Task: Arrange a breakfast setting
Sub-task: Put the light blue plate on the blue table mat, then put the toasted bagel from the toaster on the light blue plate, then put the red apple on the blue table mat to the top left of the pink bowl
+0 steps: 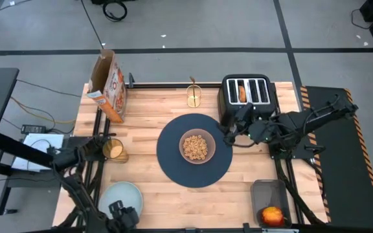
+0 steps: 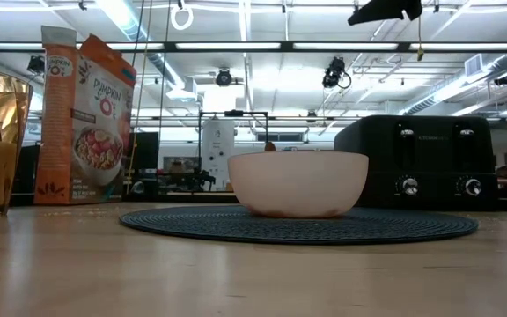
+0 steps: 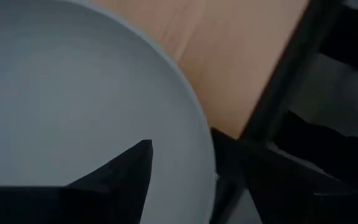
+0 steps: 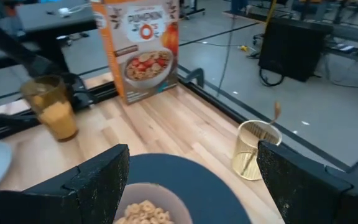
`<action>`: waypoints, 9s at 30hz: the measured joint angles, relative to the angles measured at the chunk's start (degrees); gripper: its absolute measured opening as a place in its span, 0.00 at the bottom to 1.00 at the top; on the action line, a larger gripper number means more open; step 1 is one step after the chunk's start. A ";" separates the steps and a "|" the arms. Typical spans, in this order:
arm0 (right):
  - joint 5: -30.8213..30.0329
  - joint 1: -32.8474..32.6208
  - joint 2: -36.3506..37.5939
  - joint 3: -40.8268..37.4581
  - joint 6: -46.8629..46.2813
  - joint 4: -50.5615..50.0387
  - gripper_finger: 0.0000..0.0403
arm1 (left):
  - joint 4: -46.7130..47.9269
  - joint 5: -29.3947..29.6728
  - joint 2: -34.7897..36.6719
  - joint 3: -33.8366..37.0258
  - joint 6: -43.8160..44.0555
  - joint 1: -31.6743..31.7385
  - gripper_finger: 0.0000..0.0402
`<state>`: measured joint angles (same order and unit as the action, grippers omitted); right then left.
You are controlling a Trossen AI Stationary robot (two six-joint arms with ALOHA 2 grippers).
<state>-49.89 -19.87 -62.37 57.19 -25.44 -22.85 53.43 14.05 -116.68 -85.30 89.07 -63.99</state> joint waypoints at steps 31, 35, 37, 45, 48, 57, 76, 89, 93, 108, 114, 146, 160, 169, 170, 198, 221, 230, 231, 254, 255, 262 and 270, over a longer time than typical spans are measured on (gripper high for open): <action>1.16 -12.47 0.46 0.00 1.64 1.37 0.88 | 5.02 -6.33 -1.30 -14.00 -23.67 8.09 0.04; 2.04 -13.08 0.48 0.00 1.62 1.31 0.88 | 11.19 -5.44 -1.30 -15.81 -43.44 12.96 0.04; 2.42 -13.62 0.48 0.00 1.52 1.28 0.88 | 14.75 -5.49 -1.34 -15.82 -50.70 15.86 0.04; 3.65 -17.05 0.50 0.00 -1.87 0.54 0.88 | 15.80 -0.38 -1.41 -9.01 -63.88 22.83 0.04; 3.65 -18.26 0.50 0.00 -2.03 0.48 0.88 | 12.95 0.59 -1.51 -4.27 -63.38 23.88 0.04; 3.65 -18.81 0.50 0.00 -2.03 0.46 0.88 | 0.92 4.54 -1.49 -0.42 -64.45 26.10 0.04; 3.64 -13.14 -1.52 0.00 -9.19 -6.76 0.89 | 3.61 4.17 0.25 -1.31 -59.20 25.45 0.27; 9.52 33.95 1.14 -0.02 -17.17 -27.19 0.83 | -17.81 28.49 16.54 -1.42 -68.34 20.45 0.32; 14.47 43.19 -2.03 -0.02 -14.75 -25.82 0.80 | -29.19 29.75 17.15 -1.42 -75.33 21.80 0.32; 21.41 51.15 -10.00 0.15 -20.19 -26.95 0.57 | -29.05 27.88 17.00 -1.42 -75.75 21.10 0.32; 21.62 51.12 -9.18 0.02 -19.66 -26.40 0.42 | -25.54 27.70 16.97 -1.42 -73.57 17.68 0.32; 23.84 7.15 7.58 -5.67 19.81 16.40 0.18 | -46.31 28.41 54.23 35.93 -75.00 35.09 0.70; 30.45 2.22 -10.22 -14.97 36.07 64.26 0.18 | -101.33 4.35 40.62 48.84 -89.98 48.64 0.66; 34.52 6.02 -15.21 -14.91 35.32 78.48 0.18 | -104.50 -0.86 38.13 43.77 -92.75 52.41 0.49; 34.48 6.30 -15.23 -14.91 35.17 78.45 0.18 | -105.07 -0.81 38.13 43.50 -92.75 52.68 0.48; 36.64 7.90 -2.00 -13.57 35.91 68.64 0.74 | -37.11 -0.07 48.10 21.83 -76.74 52.74 0.13; 30.38 6.85 -5.51 -13.68 31.61 55.23 0.77 | -51.08 -41.26 39.15 51.18 -53.59 67.93 0.12; 28.68 6.87 -5.51 -13.68 31.59 55.32 0.78 | -55.71 -42.17 34.52 52.01 -53.26 66.25 0.13; 28.52 6.87 -5.51 -13.68 31.59 55.19 0.78 | -55.68 -41.81 33.79 51.99 -53.24 66.00 0.13; 28.50 6.55 -5.92 -13.68 32.87 52.36 0.78 | -55.20 -40.97 30.92 51.95 -50.38 65.05 0.38; 28.50 6.44 -5.95 -13.68 33.16 52.10 0.78 | -55.33 -41.01 31.14 51.93 -50.31 64.96 0.39; 27.74 5.50 -5.95 -13.68 35.51 51.00 0.78 | -52.29 -42.20 33.12 51.80 -50.12 64.86 0.41; 17.54 2.21 -5.98 -10.39 45.16 48.39 0.78 | -36.81 -40.35 43.49 46.19 -48.99 64.92 0.39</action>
<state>-32.35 -17.66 -68.35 46.80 19.73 25.54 16.62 -26.30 -73.19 -39.11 40.08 0.93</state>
